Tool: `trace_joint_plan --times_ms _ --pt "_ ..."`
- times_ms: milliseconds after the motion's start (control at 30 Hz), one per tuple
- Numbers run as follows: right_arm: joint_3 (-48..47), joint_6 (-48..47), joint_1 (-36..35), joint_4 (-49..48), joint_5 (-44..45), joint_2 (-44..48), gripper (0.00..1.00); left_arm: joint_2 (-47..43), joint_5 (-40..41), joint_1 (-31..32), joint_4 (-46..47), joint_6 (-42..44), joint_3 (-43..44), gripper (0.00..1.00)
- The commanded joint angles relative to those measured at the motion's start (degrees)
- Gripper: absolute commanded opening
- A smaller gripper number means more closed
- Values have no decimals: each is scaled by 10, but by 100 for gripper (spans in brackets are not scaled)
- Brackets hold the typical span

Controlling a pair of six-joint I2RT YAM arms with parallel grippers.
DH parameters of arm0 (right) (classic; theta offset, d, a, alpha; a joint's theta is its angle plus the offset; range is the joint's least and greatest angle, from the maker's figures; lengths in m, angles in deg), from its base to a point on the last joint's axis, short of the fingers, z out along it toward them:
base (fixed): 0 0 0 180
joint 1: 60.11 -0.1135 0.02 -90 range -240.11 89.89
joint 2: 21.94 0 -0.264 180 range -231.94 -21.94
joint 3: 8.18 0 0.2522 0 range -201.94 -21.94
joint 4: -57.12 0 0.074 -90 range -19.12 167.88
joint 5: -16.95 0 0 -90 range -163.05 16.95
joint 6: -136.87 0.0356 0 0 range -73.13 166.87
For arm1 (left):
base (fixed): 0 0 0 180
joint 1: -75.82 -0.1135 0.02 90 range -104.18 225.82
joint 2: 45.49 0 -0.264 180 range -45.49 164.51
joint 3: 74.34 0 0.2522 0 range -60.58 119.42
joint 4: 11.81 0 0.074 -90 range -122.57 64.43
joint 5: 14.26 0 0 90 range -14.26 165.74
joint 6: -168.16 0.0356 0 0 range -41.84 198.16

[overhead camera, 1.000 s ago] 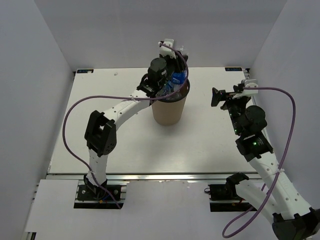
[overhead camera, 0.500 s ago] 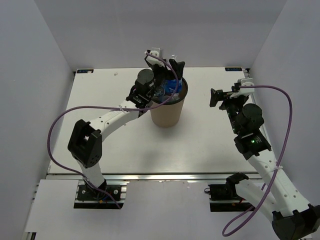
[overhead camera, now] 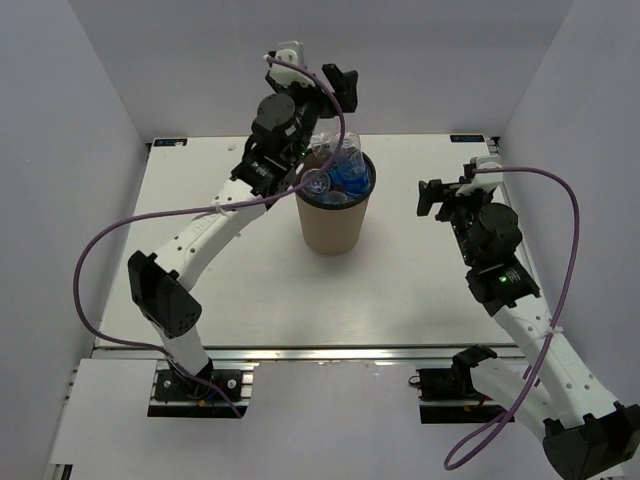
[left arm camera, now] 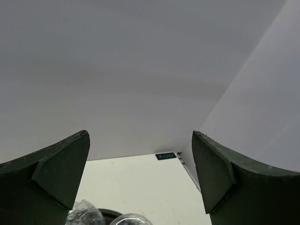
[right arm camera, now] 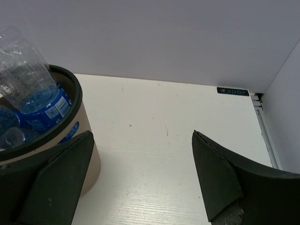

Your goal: Put the plastic bottles in the bin

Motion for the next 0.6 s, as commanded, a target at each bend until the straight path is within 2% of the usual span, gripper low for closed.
trace_joint_plan --times_ms 0,67,100,133,200,267,300,367,400,500,567 --pt "-32 28 2 21 21 -12 89 -43 84 -45 -159 -27 61 98" --pt "-34 63 2 42 18 -14 90 -51 10 -112 -268 -123 70 98" --pt "-23 74 3 44 18 -11 90 -66 -21 -198 -293 -158 56 98" --pt "-16 96 4 45 25 -5 90 -78 -38 -235 -335 -213 32 98" --pt "0 111 7 52 42 -3 89 -110 -45 -303 -349 -229 -78 98" --pt "5 138 8 67 45 -6 89 -173 -16 -320 -351 -257 -162 98" --pt "9 154 8 72 34 -7 89 -195 13 -322 -343 -269 -253 98" --pt "30 187 8 72 4 -4 89 -254 11 -323 -318 -304 -337 98" --pt "39 195 8 63 -16 -2 89 -271 -8 -322 -307 -311 -413 98" --pt "88 215 7 21 -42 18 89 -328 -28 -322 -268 -324 -519 98" --pt "108 215 7 21 -42 26 89 -348 -11 -322 -287 -326 -535 98"
